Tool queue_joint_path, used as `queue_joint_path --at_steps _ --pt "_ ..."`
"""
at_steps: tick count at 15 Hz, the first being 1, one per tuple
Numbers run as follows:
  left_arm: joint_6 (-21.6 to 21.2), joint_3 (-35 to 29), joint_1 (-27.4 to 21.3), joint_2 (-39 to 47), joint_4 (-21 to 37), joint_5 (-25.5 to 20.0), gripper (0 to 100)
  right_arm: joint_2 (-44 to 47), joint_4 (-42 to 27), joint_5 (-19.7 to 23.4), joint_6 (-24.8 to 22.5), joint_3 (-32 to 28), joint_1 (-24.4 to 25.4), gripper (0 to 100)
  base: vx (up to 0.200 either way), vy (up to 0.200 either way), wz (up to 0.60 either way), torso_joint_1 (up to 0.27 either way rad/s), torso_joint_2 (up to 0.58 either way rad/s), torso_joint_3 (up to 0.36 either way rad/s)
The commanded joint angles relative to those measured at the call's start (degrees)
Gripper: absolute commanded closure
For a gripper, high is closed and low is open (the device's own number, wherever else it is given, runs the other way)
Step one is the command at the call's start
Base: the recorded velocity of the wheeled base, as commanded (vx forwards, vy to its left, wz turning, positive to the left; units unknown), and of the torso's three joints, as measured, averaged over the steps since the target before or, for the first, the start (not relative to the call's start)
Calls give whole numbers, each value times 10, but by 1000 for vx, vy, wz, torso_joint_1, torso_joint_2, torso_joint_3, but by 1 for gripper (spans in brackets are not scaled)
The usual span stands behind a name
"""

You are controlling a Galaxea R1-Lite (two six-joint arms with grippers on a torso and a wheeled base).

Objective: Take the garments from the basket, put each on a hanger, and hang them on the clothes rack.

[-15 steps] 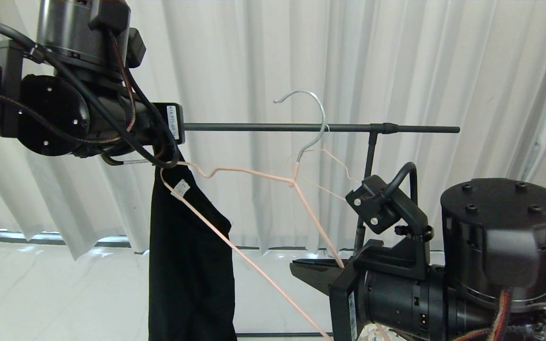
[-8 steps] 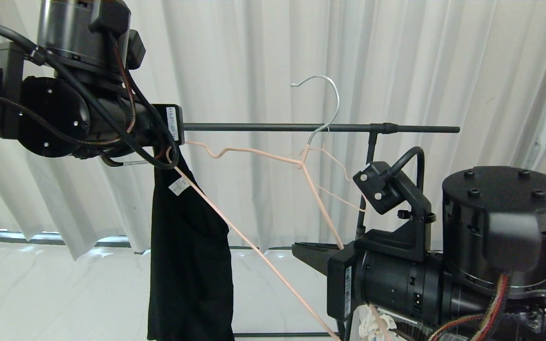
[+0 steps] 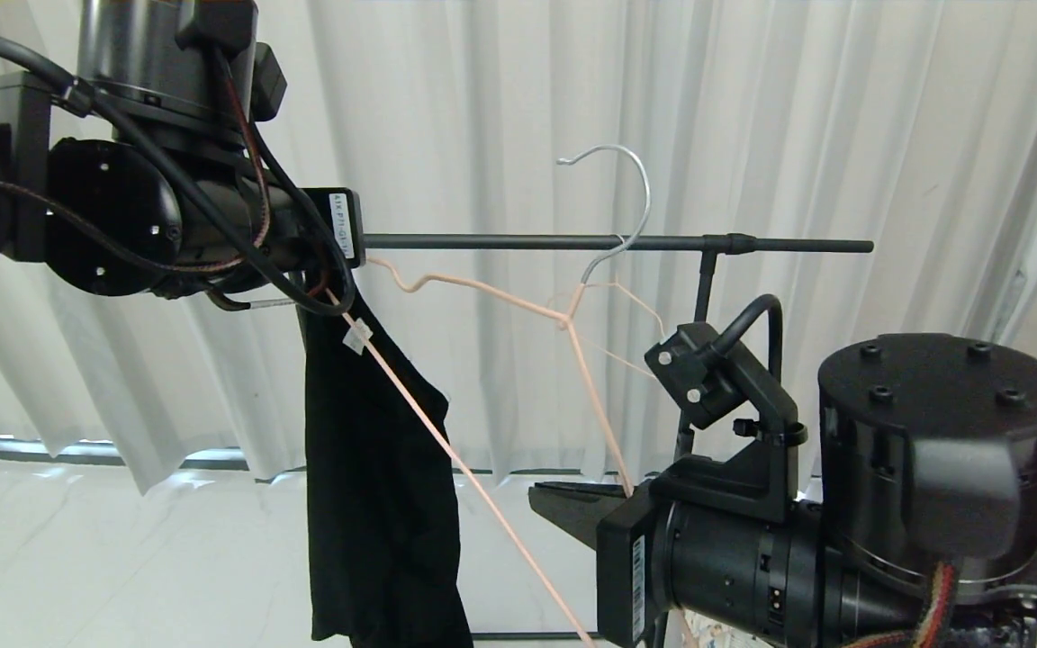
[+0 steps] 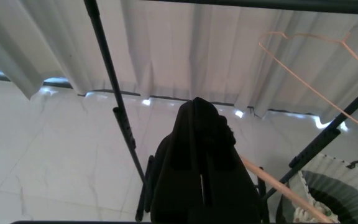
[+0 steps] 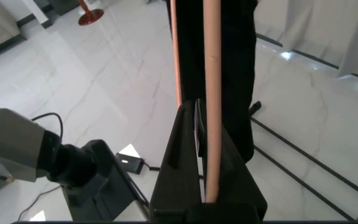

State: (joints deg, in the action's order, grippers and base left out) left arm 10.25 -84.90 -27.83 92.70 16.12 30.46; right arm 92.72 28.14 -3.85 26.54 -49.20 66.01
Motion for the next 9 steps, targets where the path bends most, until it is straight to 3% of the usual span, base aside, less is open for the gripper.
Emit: queue_joint_path --at_steps 1,9 --pt "0 -2 1 2 -4 0 100 3 -1 0 2 2 6 100 0 0 0 0 0 0" --pt "-1 0 1 0 -5 0 100 -11 -32 2 1 14 -2 100 0 0 0 0 0 0"
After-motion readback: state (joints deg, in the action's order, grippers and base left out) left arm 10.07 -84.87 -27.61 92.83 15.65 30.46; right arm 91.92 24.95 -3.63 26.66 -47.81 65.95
